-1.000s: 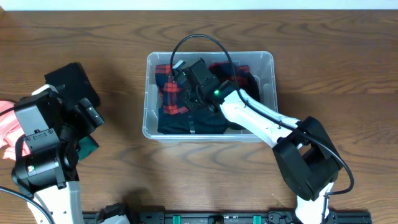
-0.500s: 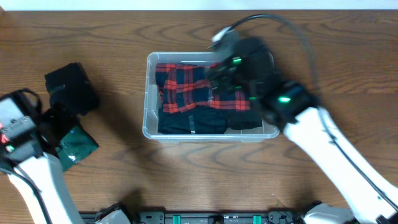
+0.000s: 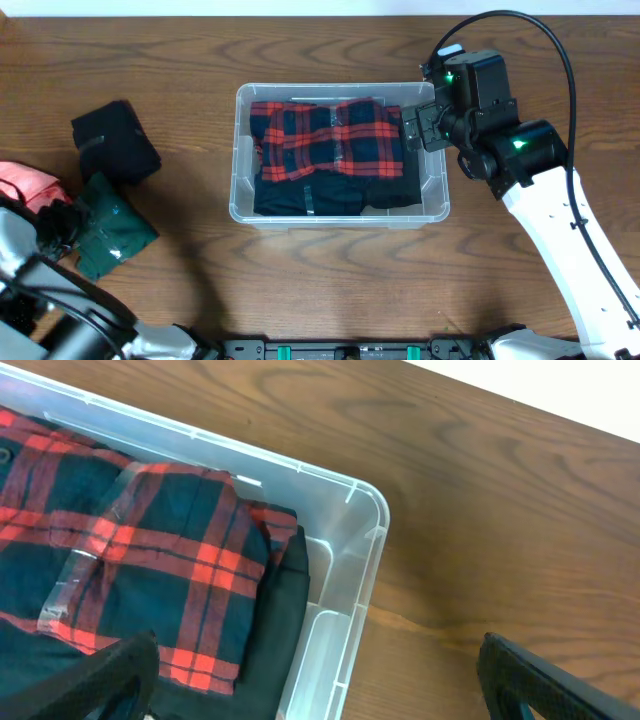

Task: Pack container

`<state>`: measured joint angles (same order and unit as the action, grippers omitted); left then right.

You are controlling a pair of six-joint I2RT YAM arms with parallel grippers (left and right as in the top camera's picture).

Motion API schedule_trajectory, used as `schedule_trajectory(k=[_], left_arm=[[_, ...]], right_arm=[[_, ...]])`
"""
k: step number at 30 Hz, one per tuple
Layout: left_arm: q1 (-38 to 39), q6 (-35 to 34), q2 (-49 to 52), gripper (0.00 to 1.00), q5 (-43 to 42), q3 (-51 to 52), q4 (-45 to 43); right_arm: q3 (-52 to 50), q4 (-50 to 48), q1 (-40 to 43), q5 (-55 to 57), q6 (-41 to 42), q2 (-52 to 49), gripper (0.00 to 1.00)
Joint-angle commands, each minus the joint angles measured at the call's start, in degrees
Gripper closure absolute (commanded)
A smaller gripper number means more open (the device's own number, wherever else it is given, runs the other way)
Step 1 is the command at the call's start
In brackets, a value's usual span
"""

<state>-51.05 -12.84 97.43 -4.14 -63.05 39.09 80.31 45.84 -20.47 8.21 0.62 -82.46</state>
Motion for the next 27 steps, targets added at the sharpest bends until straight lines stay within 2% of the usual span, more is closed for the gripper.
schedule_trajectory(k=[1, 4, 8, 11, 12, 14, 17, 19, 24, 27], left_arm=[[0.0, 7.8, 4.5, 0.02, -9.6, -0.9, -1.3], [0.0, 10.4, 8.5, 0.02, -14.3, -0.9, -2.2], [0.0, 10.7, 12.6, 0.02, -15.1, -0.9, -1.9], [0.0, 10.7, 13.7, 0.24, -18.9, -0.9, -1.4], [0.0, 10.7, 13.7, 0.4, -19.9, -0.9, -1.4], [0.0, 10.7, 13.0, 0.63, -21.3, -0.9, -1.2], [0.0, 10.7, 11.0, 0.89, -24.7, -0.9, -0.3], [0.0, 10.7, 9.2, 0.94, -27.4, -0.9, 0.0], [2.2, 10.7, 0.8, 0.94, -36.6, -0.9, 1.2], [6.5, 10.7, -5.6, 0.94, -37.7, -0.9, 1.2]], right_arm=[[-0.2, 0.2, 0.3, 0.4, 1.1, -0.1, 0.01], [-0.2, 0.2, 0.3, 0.4, 1.1, -0.2, 0.01], [-0.2, 0.3, 0.3, 0.3, 1.1, -0.2, 0.01], [-0.2, 0.5, 0.3, 0.3, 1.1, -0.2, 0.01], [-0.2, 0.5, 0.3, 0.3, 1.1, -0.2, 0.01], [-0.2, 0.7, 0.3, 0.4, 1.1, -0.2, 0.01], [-0.2, 0.8, 0.3, 0.4, 1.1, -0.2, 0.01], [-0.2, 0.8, 0.3, 0.6, 1.0, -0.2, 0.01], [-0.2, 0.7, 0.9, 1.9, 1.1, -0.2, 0.01], [-0.2, 0.9, 2.7, 2.9, 3.3, -0.2, 0.01]])
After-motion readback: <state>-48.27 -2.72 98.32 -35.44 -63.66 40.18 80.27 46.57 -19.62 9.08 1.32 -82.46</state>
